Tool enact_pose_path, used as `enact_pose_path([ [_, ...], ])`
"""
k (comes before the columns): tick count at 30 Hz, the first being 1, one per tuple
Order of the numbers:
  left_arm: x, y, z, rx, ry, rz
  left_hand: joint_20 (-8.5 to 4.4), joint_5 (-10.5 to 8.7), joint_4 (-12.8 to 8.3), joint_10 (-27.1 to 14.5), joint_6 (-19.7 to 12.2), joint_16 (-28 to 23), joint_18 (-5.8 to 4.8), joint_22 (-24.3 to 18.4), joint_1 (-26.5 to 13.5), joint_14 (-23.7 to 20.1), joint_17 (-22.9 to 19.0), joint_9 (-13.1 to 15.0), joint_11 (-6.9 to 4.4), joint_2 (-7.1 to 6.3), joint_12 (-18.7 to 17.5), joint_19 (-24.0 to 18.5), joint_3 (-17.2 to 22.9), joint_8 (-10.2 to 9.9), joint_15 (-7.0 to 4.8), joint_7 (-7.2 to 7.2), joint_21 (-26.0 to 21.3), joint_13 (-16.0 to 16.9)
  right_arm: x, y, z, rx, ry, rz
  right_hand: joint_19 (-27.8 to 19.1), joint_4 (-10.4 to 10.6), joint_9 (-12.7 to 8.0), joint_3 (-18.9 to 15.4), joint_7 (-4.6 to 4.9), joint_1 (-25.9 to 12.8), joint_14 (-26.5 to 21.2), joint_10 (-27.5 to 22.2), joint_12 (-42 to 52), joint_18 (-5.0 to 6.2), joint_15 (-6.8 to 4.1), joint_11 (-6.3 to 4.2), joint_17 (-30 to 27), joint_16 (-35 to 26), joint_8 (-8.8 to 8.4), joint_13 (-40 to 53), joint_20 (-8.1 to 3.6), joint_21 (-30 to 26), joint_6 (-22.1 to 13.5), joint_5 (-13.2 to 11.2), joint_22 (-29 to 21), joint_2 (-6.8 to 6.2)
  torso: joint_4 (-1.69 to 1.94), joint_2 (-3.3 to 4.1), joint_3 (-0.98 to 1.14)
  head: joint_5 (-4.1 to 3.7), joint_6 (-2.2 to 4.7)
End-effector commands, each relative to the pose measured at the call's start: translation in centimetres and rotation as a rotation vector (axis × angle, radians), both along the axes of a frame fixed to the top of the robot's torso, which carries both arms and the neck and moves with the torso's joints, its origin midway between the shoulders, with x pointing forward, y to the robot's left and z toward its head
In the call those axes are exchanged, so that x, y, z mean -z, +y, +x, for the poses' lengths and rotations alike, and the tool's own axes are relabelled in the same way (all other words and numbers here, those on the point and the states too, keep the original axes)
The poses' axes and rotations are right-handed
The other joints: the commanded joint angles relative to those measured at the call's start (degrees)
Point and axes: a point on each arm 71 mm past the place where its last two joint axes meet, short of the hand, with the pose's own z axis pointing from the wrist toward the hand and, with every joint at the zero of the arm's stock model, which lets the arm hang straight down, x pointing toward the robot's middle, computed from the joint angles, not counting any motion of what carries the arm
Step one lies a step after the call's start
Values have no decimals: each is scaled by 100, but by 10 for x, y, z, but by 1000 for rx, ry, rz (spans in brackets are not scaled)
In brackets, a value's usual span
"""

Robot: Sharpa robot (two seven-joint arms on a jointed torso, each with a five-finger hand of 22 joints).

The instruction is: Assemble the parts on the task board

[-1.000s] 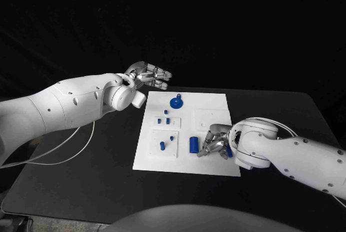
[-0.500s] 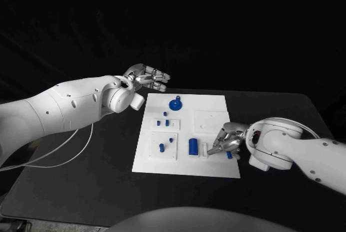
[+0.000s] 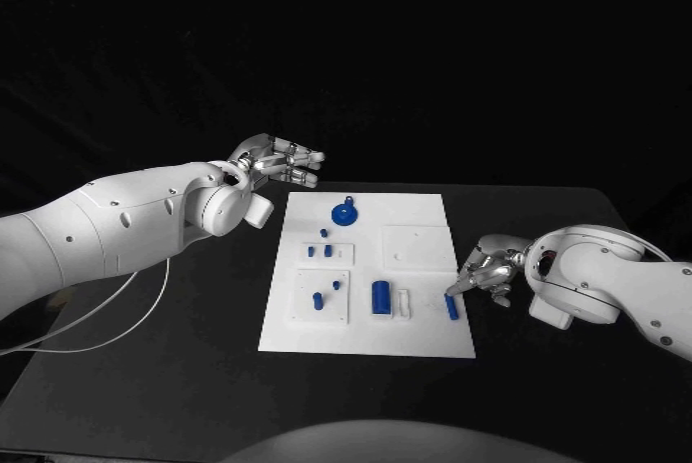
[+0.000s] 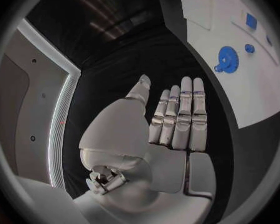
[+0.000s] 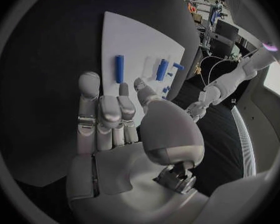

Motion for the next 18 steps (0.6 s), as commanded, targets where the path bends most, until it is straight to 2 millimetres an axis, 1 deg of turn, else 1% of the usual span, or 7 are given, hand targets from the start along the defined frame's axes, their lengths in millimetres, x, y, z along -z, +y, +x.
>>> enact_pose_path([
  [1, -3, -2, -1, 1, -25, -39, 33, -18, -3, 16, 24, -21, -51, -15, -17, -4, -20, 7, -17, -39, -10, 11, -63, -3, 3, 7, -41, 5, 2, -6, -2, -24, 26, -118, 230, 165, 530, 121, -53, -26, 4, 1, -4, -54, -23, -28, -1, 17, -11, 6, -48, -1, -29, -80, 4, -171, 9, 4, -11, -46, 11],
  [3, -3, -2, -1, 1, -26, -40, 33, -19, 0, 15, 21, -21, -52, -15, -21, -5, -22, 7, -17, -41, -11, 13, -68, -4, 4, 9, -41, 5, 3, -8, -2, -24, 31, -150, 224, 285, 799, 185, -45, -52, 6, -7, -24, -52, -20, -23, 0, 21, -61, 3, -44, -27, -64, -109, -3, -272, 12, 2, -14, -60, 7],
  [8, -3, -2, -1, 3, -27, -45, 27, -37, 93, -6, -64, -25, -68, -27, -211, -8, -64, 6, -3, -233, -23, 21, -318, -6, 9, 36, -54, 5, 5, -7, 0, -19, 34, -186, 227, 557, 987, 297, -22, -69, 2, -17, -37, -47, -9, -11, -1, 20, -77, 9, -36, -32, -132, -133, 5, -447, 15, 2, -15, -83, 5],
  [12, -3, -2, -1, 4, -27, -46, 18, -35, 211, -17, -73, -20, -84, -60, -98, 10, -185, 9, 0, -141, -22, 49, -684, -1, 10, 39, -96, 5, 7, -4, 2, -11, 24, -198, 228, 722, 1049, 312, -25, -156, 3, -11, -26, -42, -15, -16, 4, 24, -68, 21, -40, -44, -115, -147, 3, -536, 24, 4, -8, -84, -6],
  [16, -3, -1, -2, 3, -27, -46, 20, -35, 244, -20, -82, -21, -83, -65, -135, 10, -195, 8, 2, -160, -21, 49, -703, -3, 12, 42, -103, 5, 8, 1, 2, -8, 15, -198, 230, 886, 1138, 328, -19, -238, 3, -15, -37, -45, -17, -15, 6, 24, -64, 20, -43, -45, -110, -154, 4, -632, 19, 3, -9, -80, -23],
  [17, -3, -1, -2, 3, -27, -46, 22, -35, 269, -23, -112, -21, -82, -71, -134, 11, -207, 5, 4, -177, -22, 53, -696, -9, 12, 50, -110, 5, 8, 2, 2, -8, 13, -198, 229, 961, 1207, 362, -17, -221, 1, -16, -43, -46, -20, -16, 6, 21, -68, 21, -46, -52, -124, -153, 2, -678, 15, 3, -11, -80, -30],
  [18, -3, -1, -2, 3, -27, -46, 22, -35, 281, -23, -151, -20, -81, -72, -141, 14, -210, 3, 5, -185, -21, 55, -695, -11, 13, 59, -112, 5, 9, 4, 2, -9, 12, -200, 227, 1081, 1407, 365, -18, -185, 0, -37, -67, -41, -26, -14, 9, 15, -59, 19, -48, -61, -181, -155, 0, -721, 15, 3, -12, -81, -33],
])
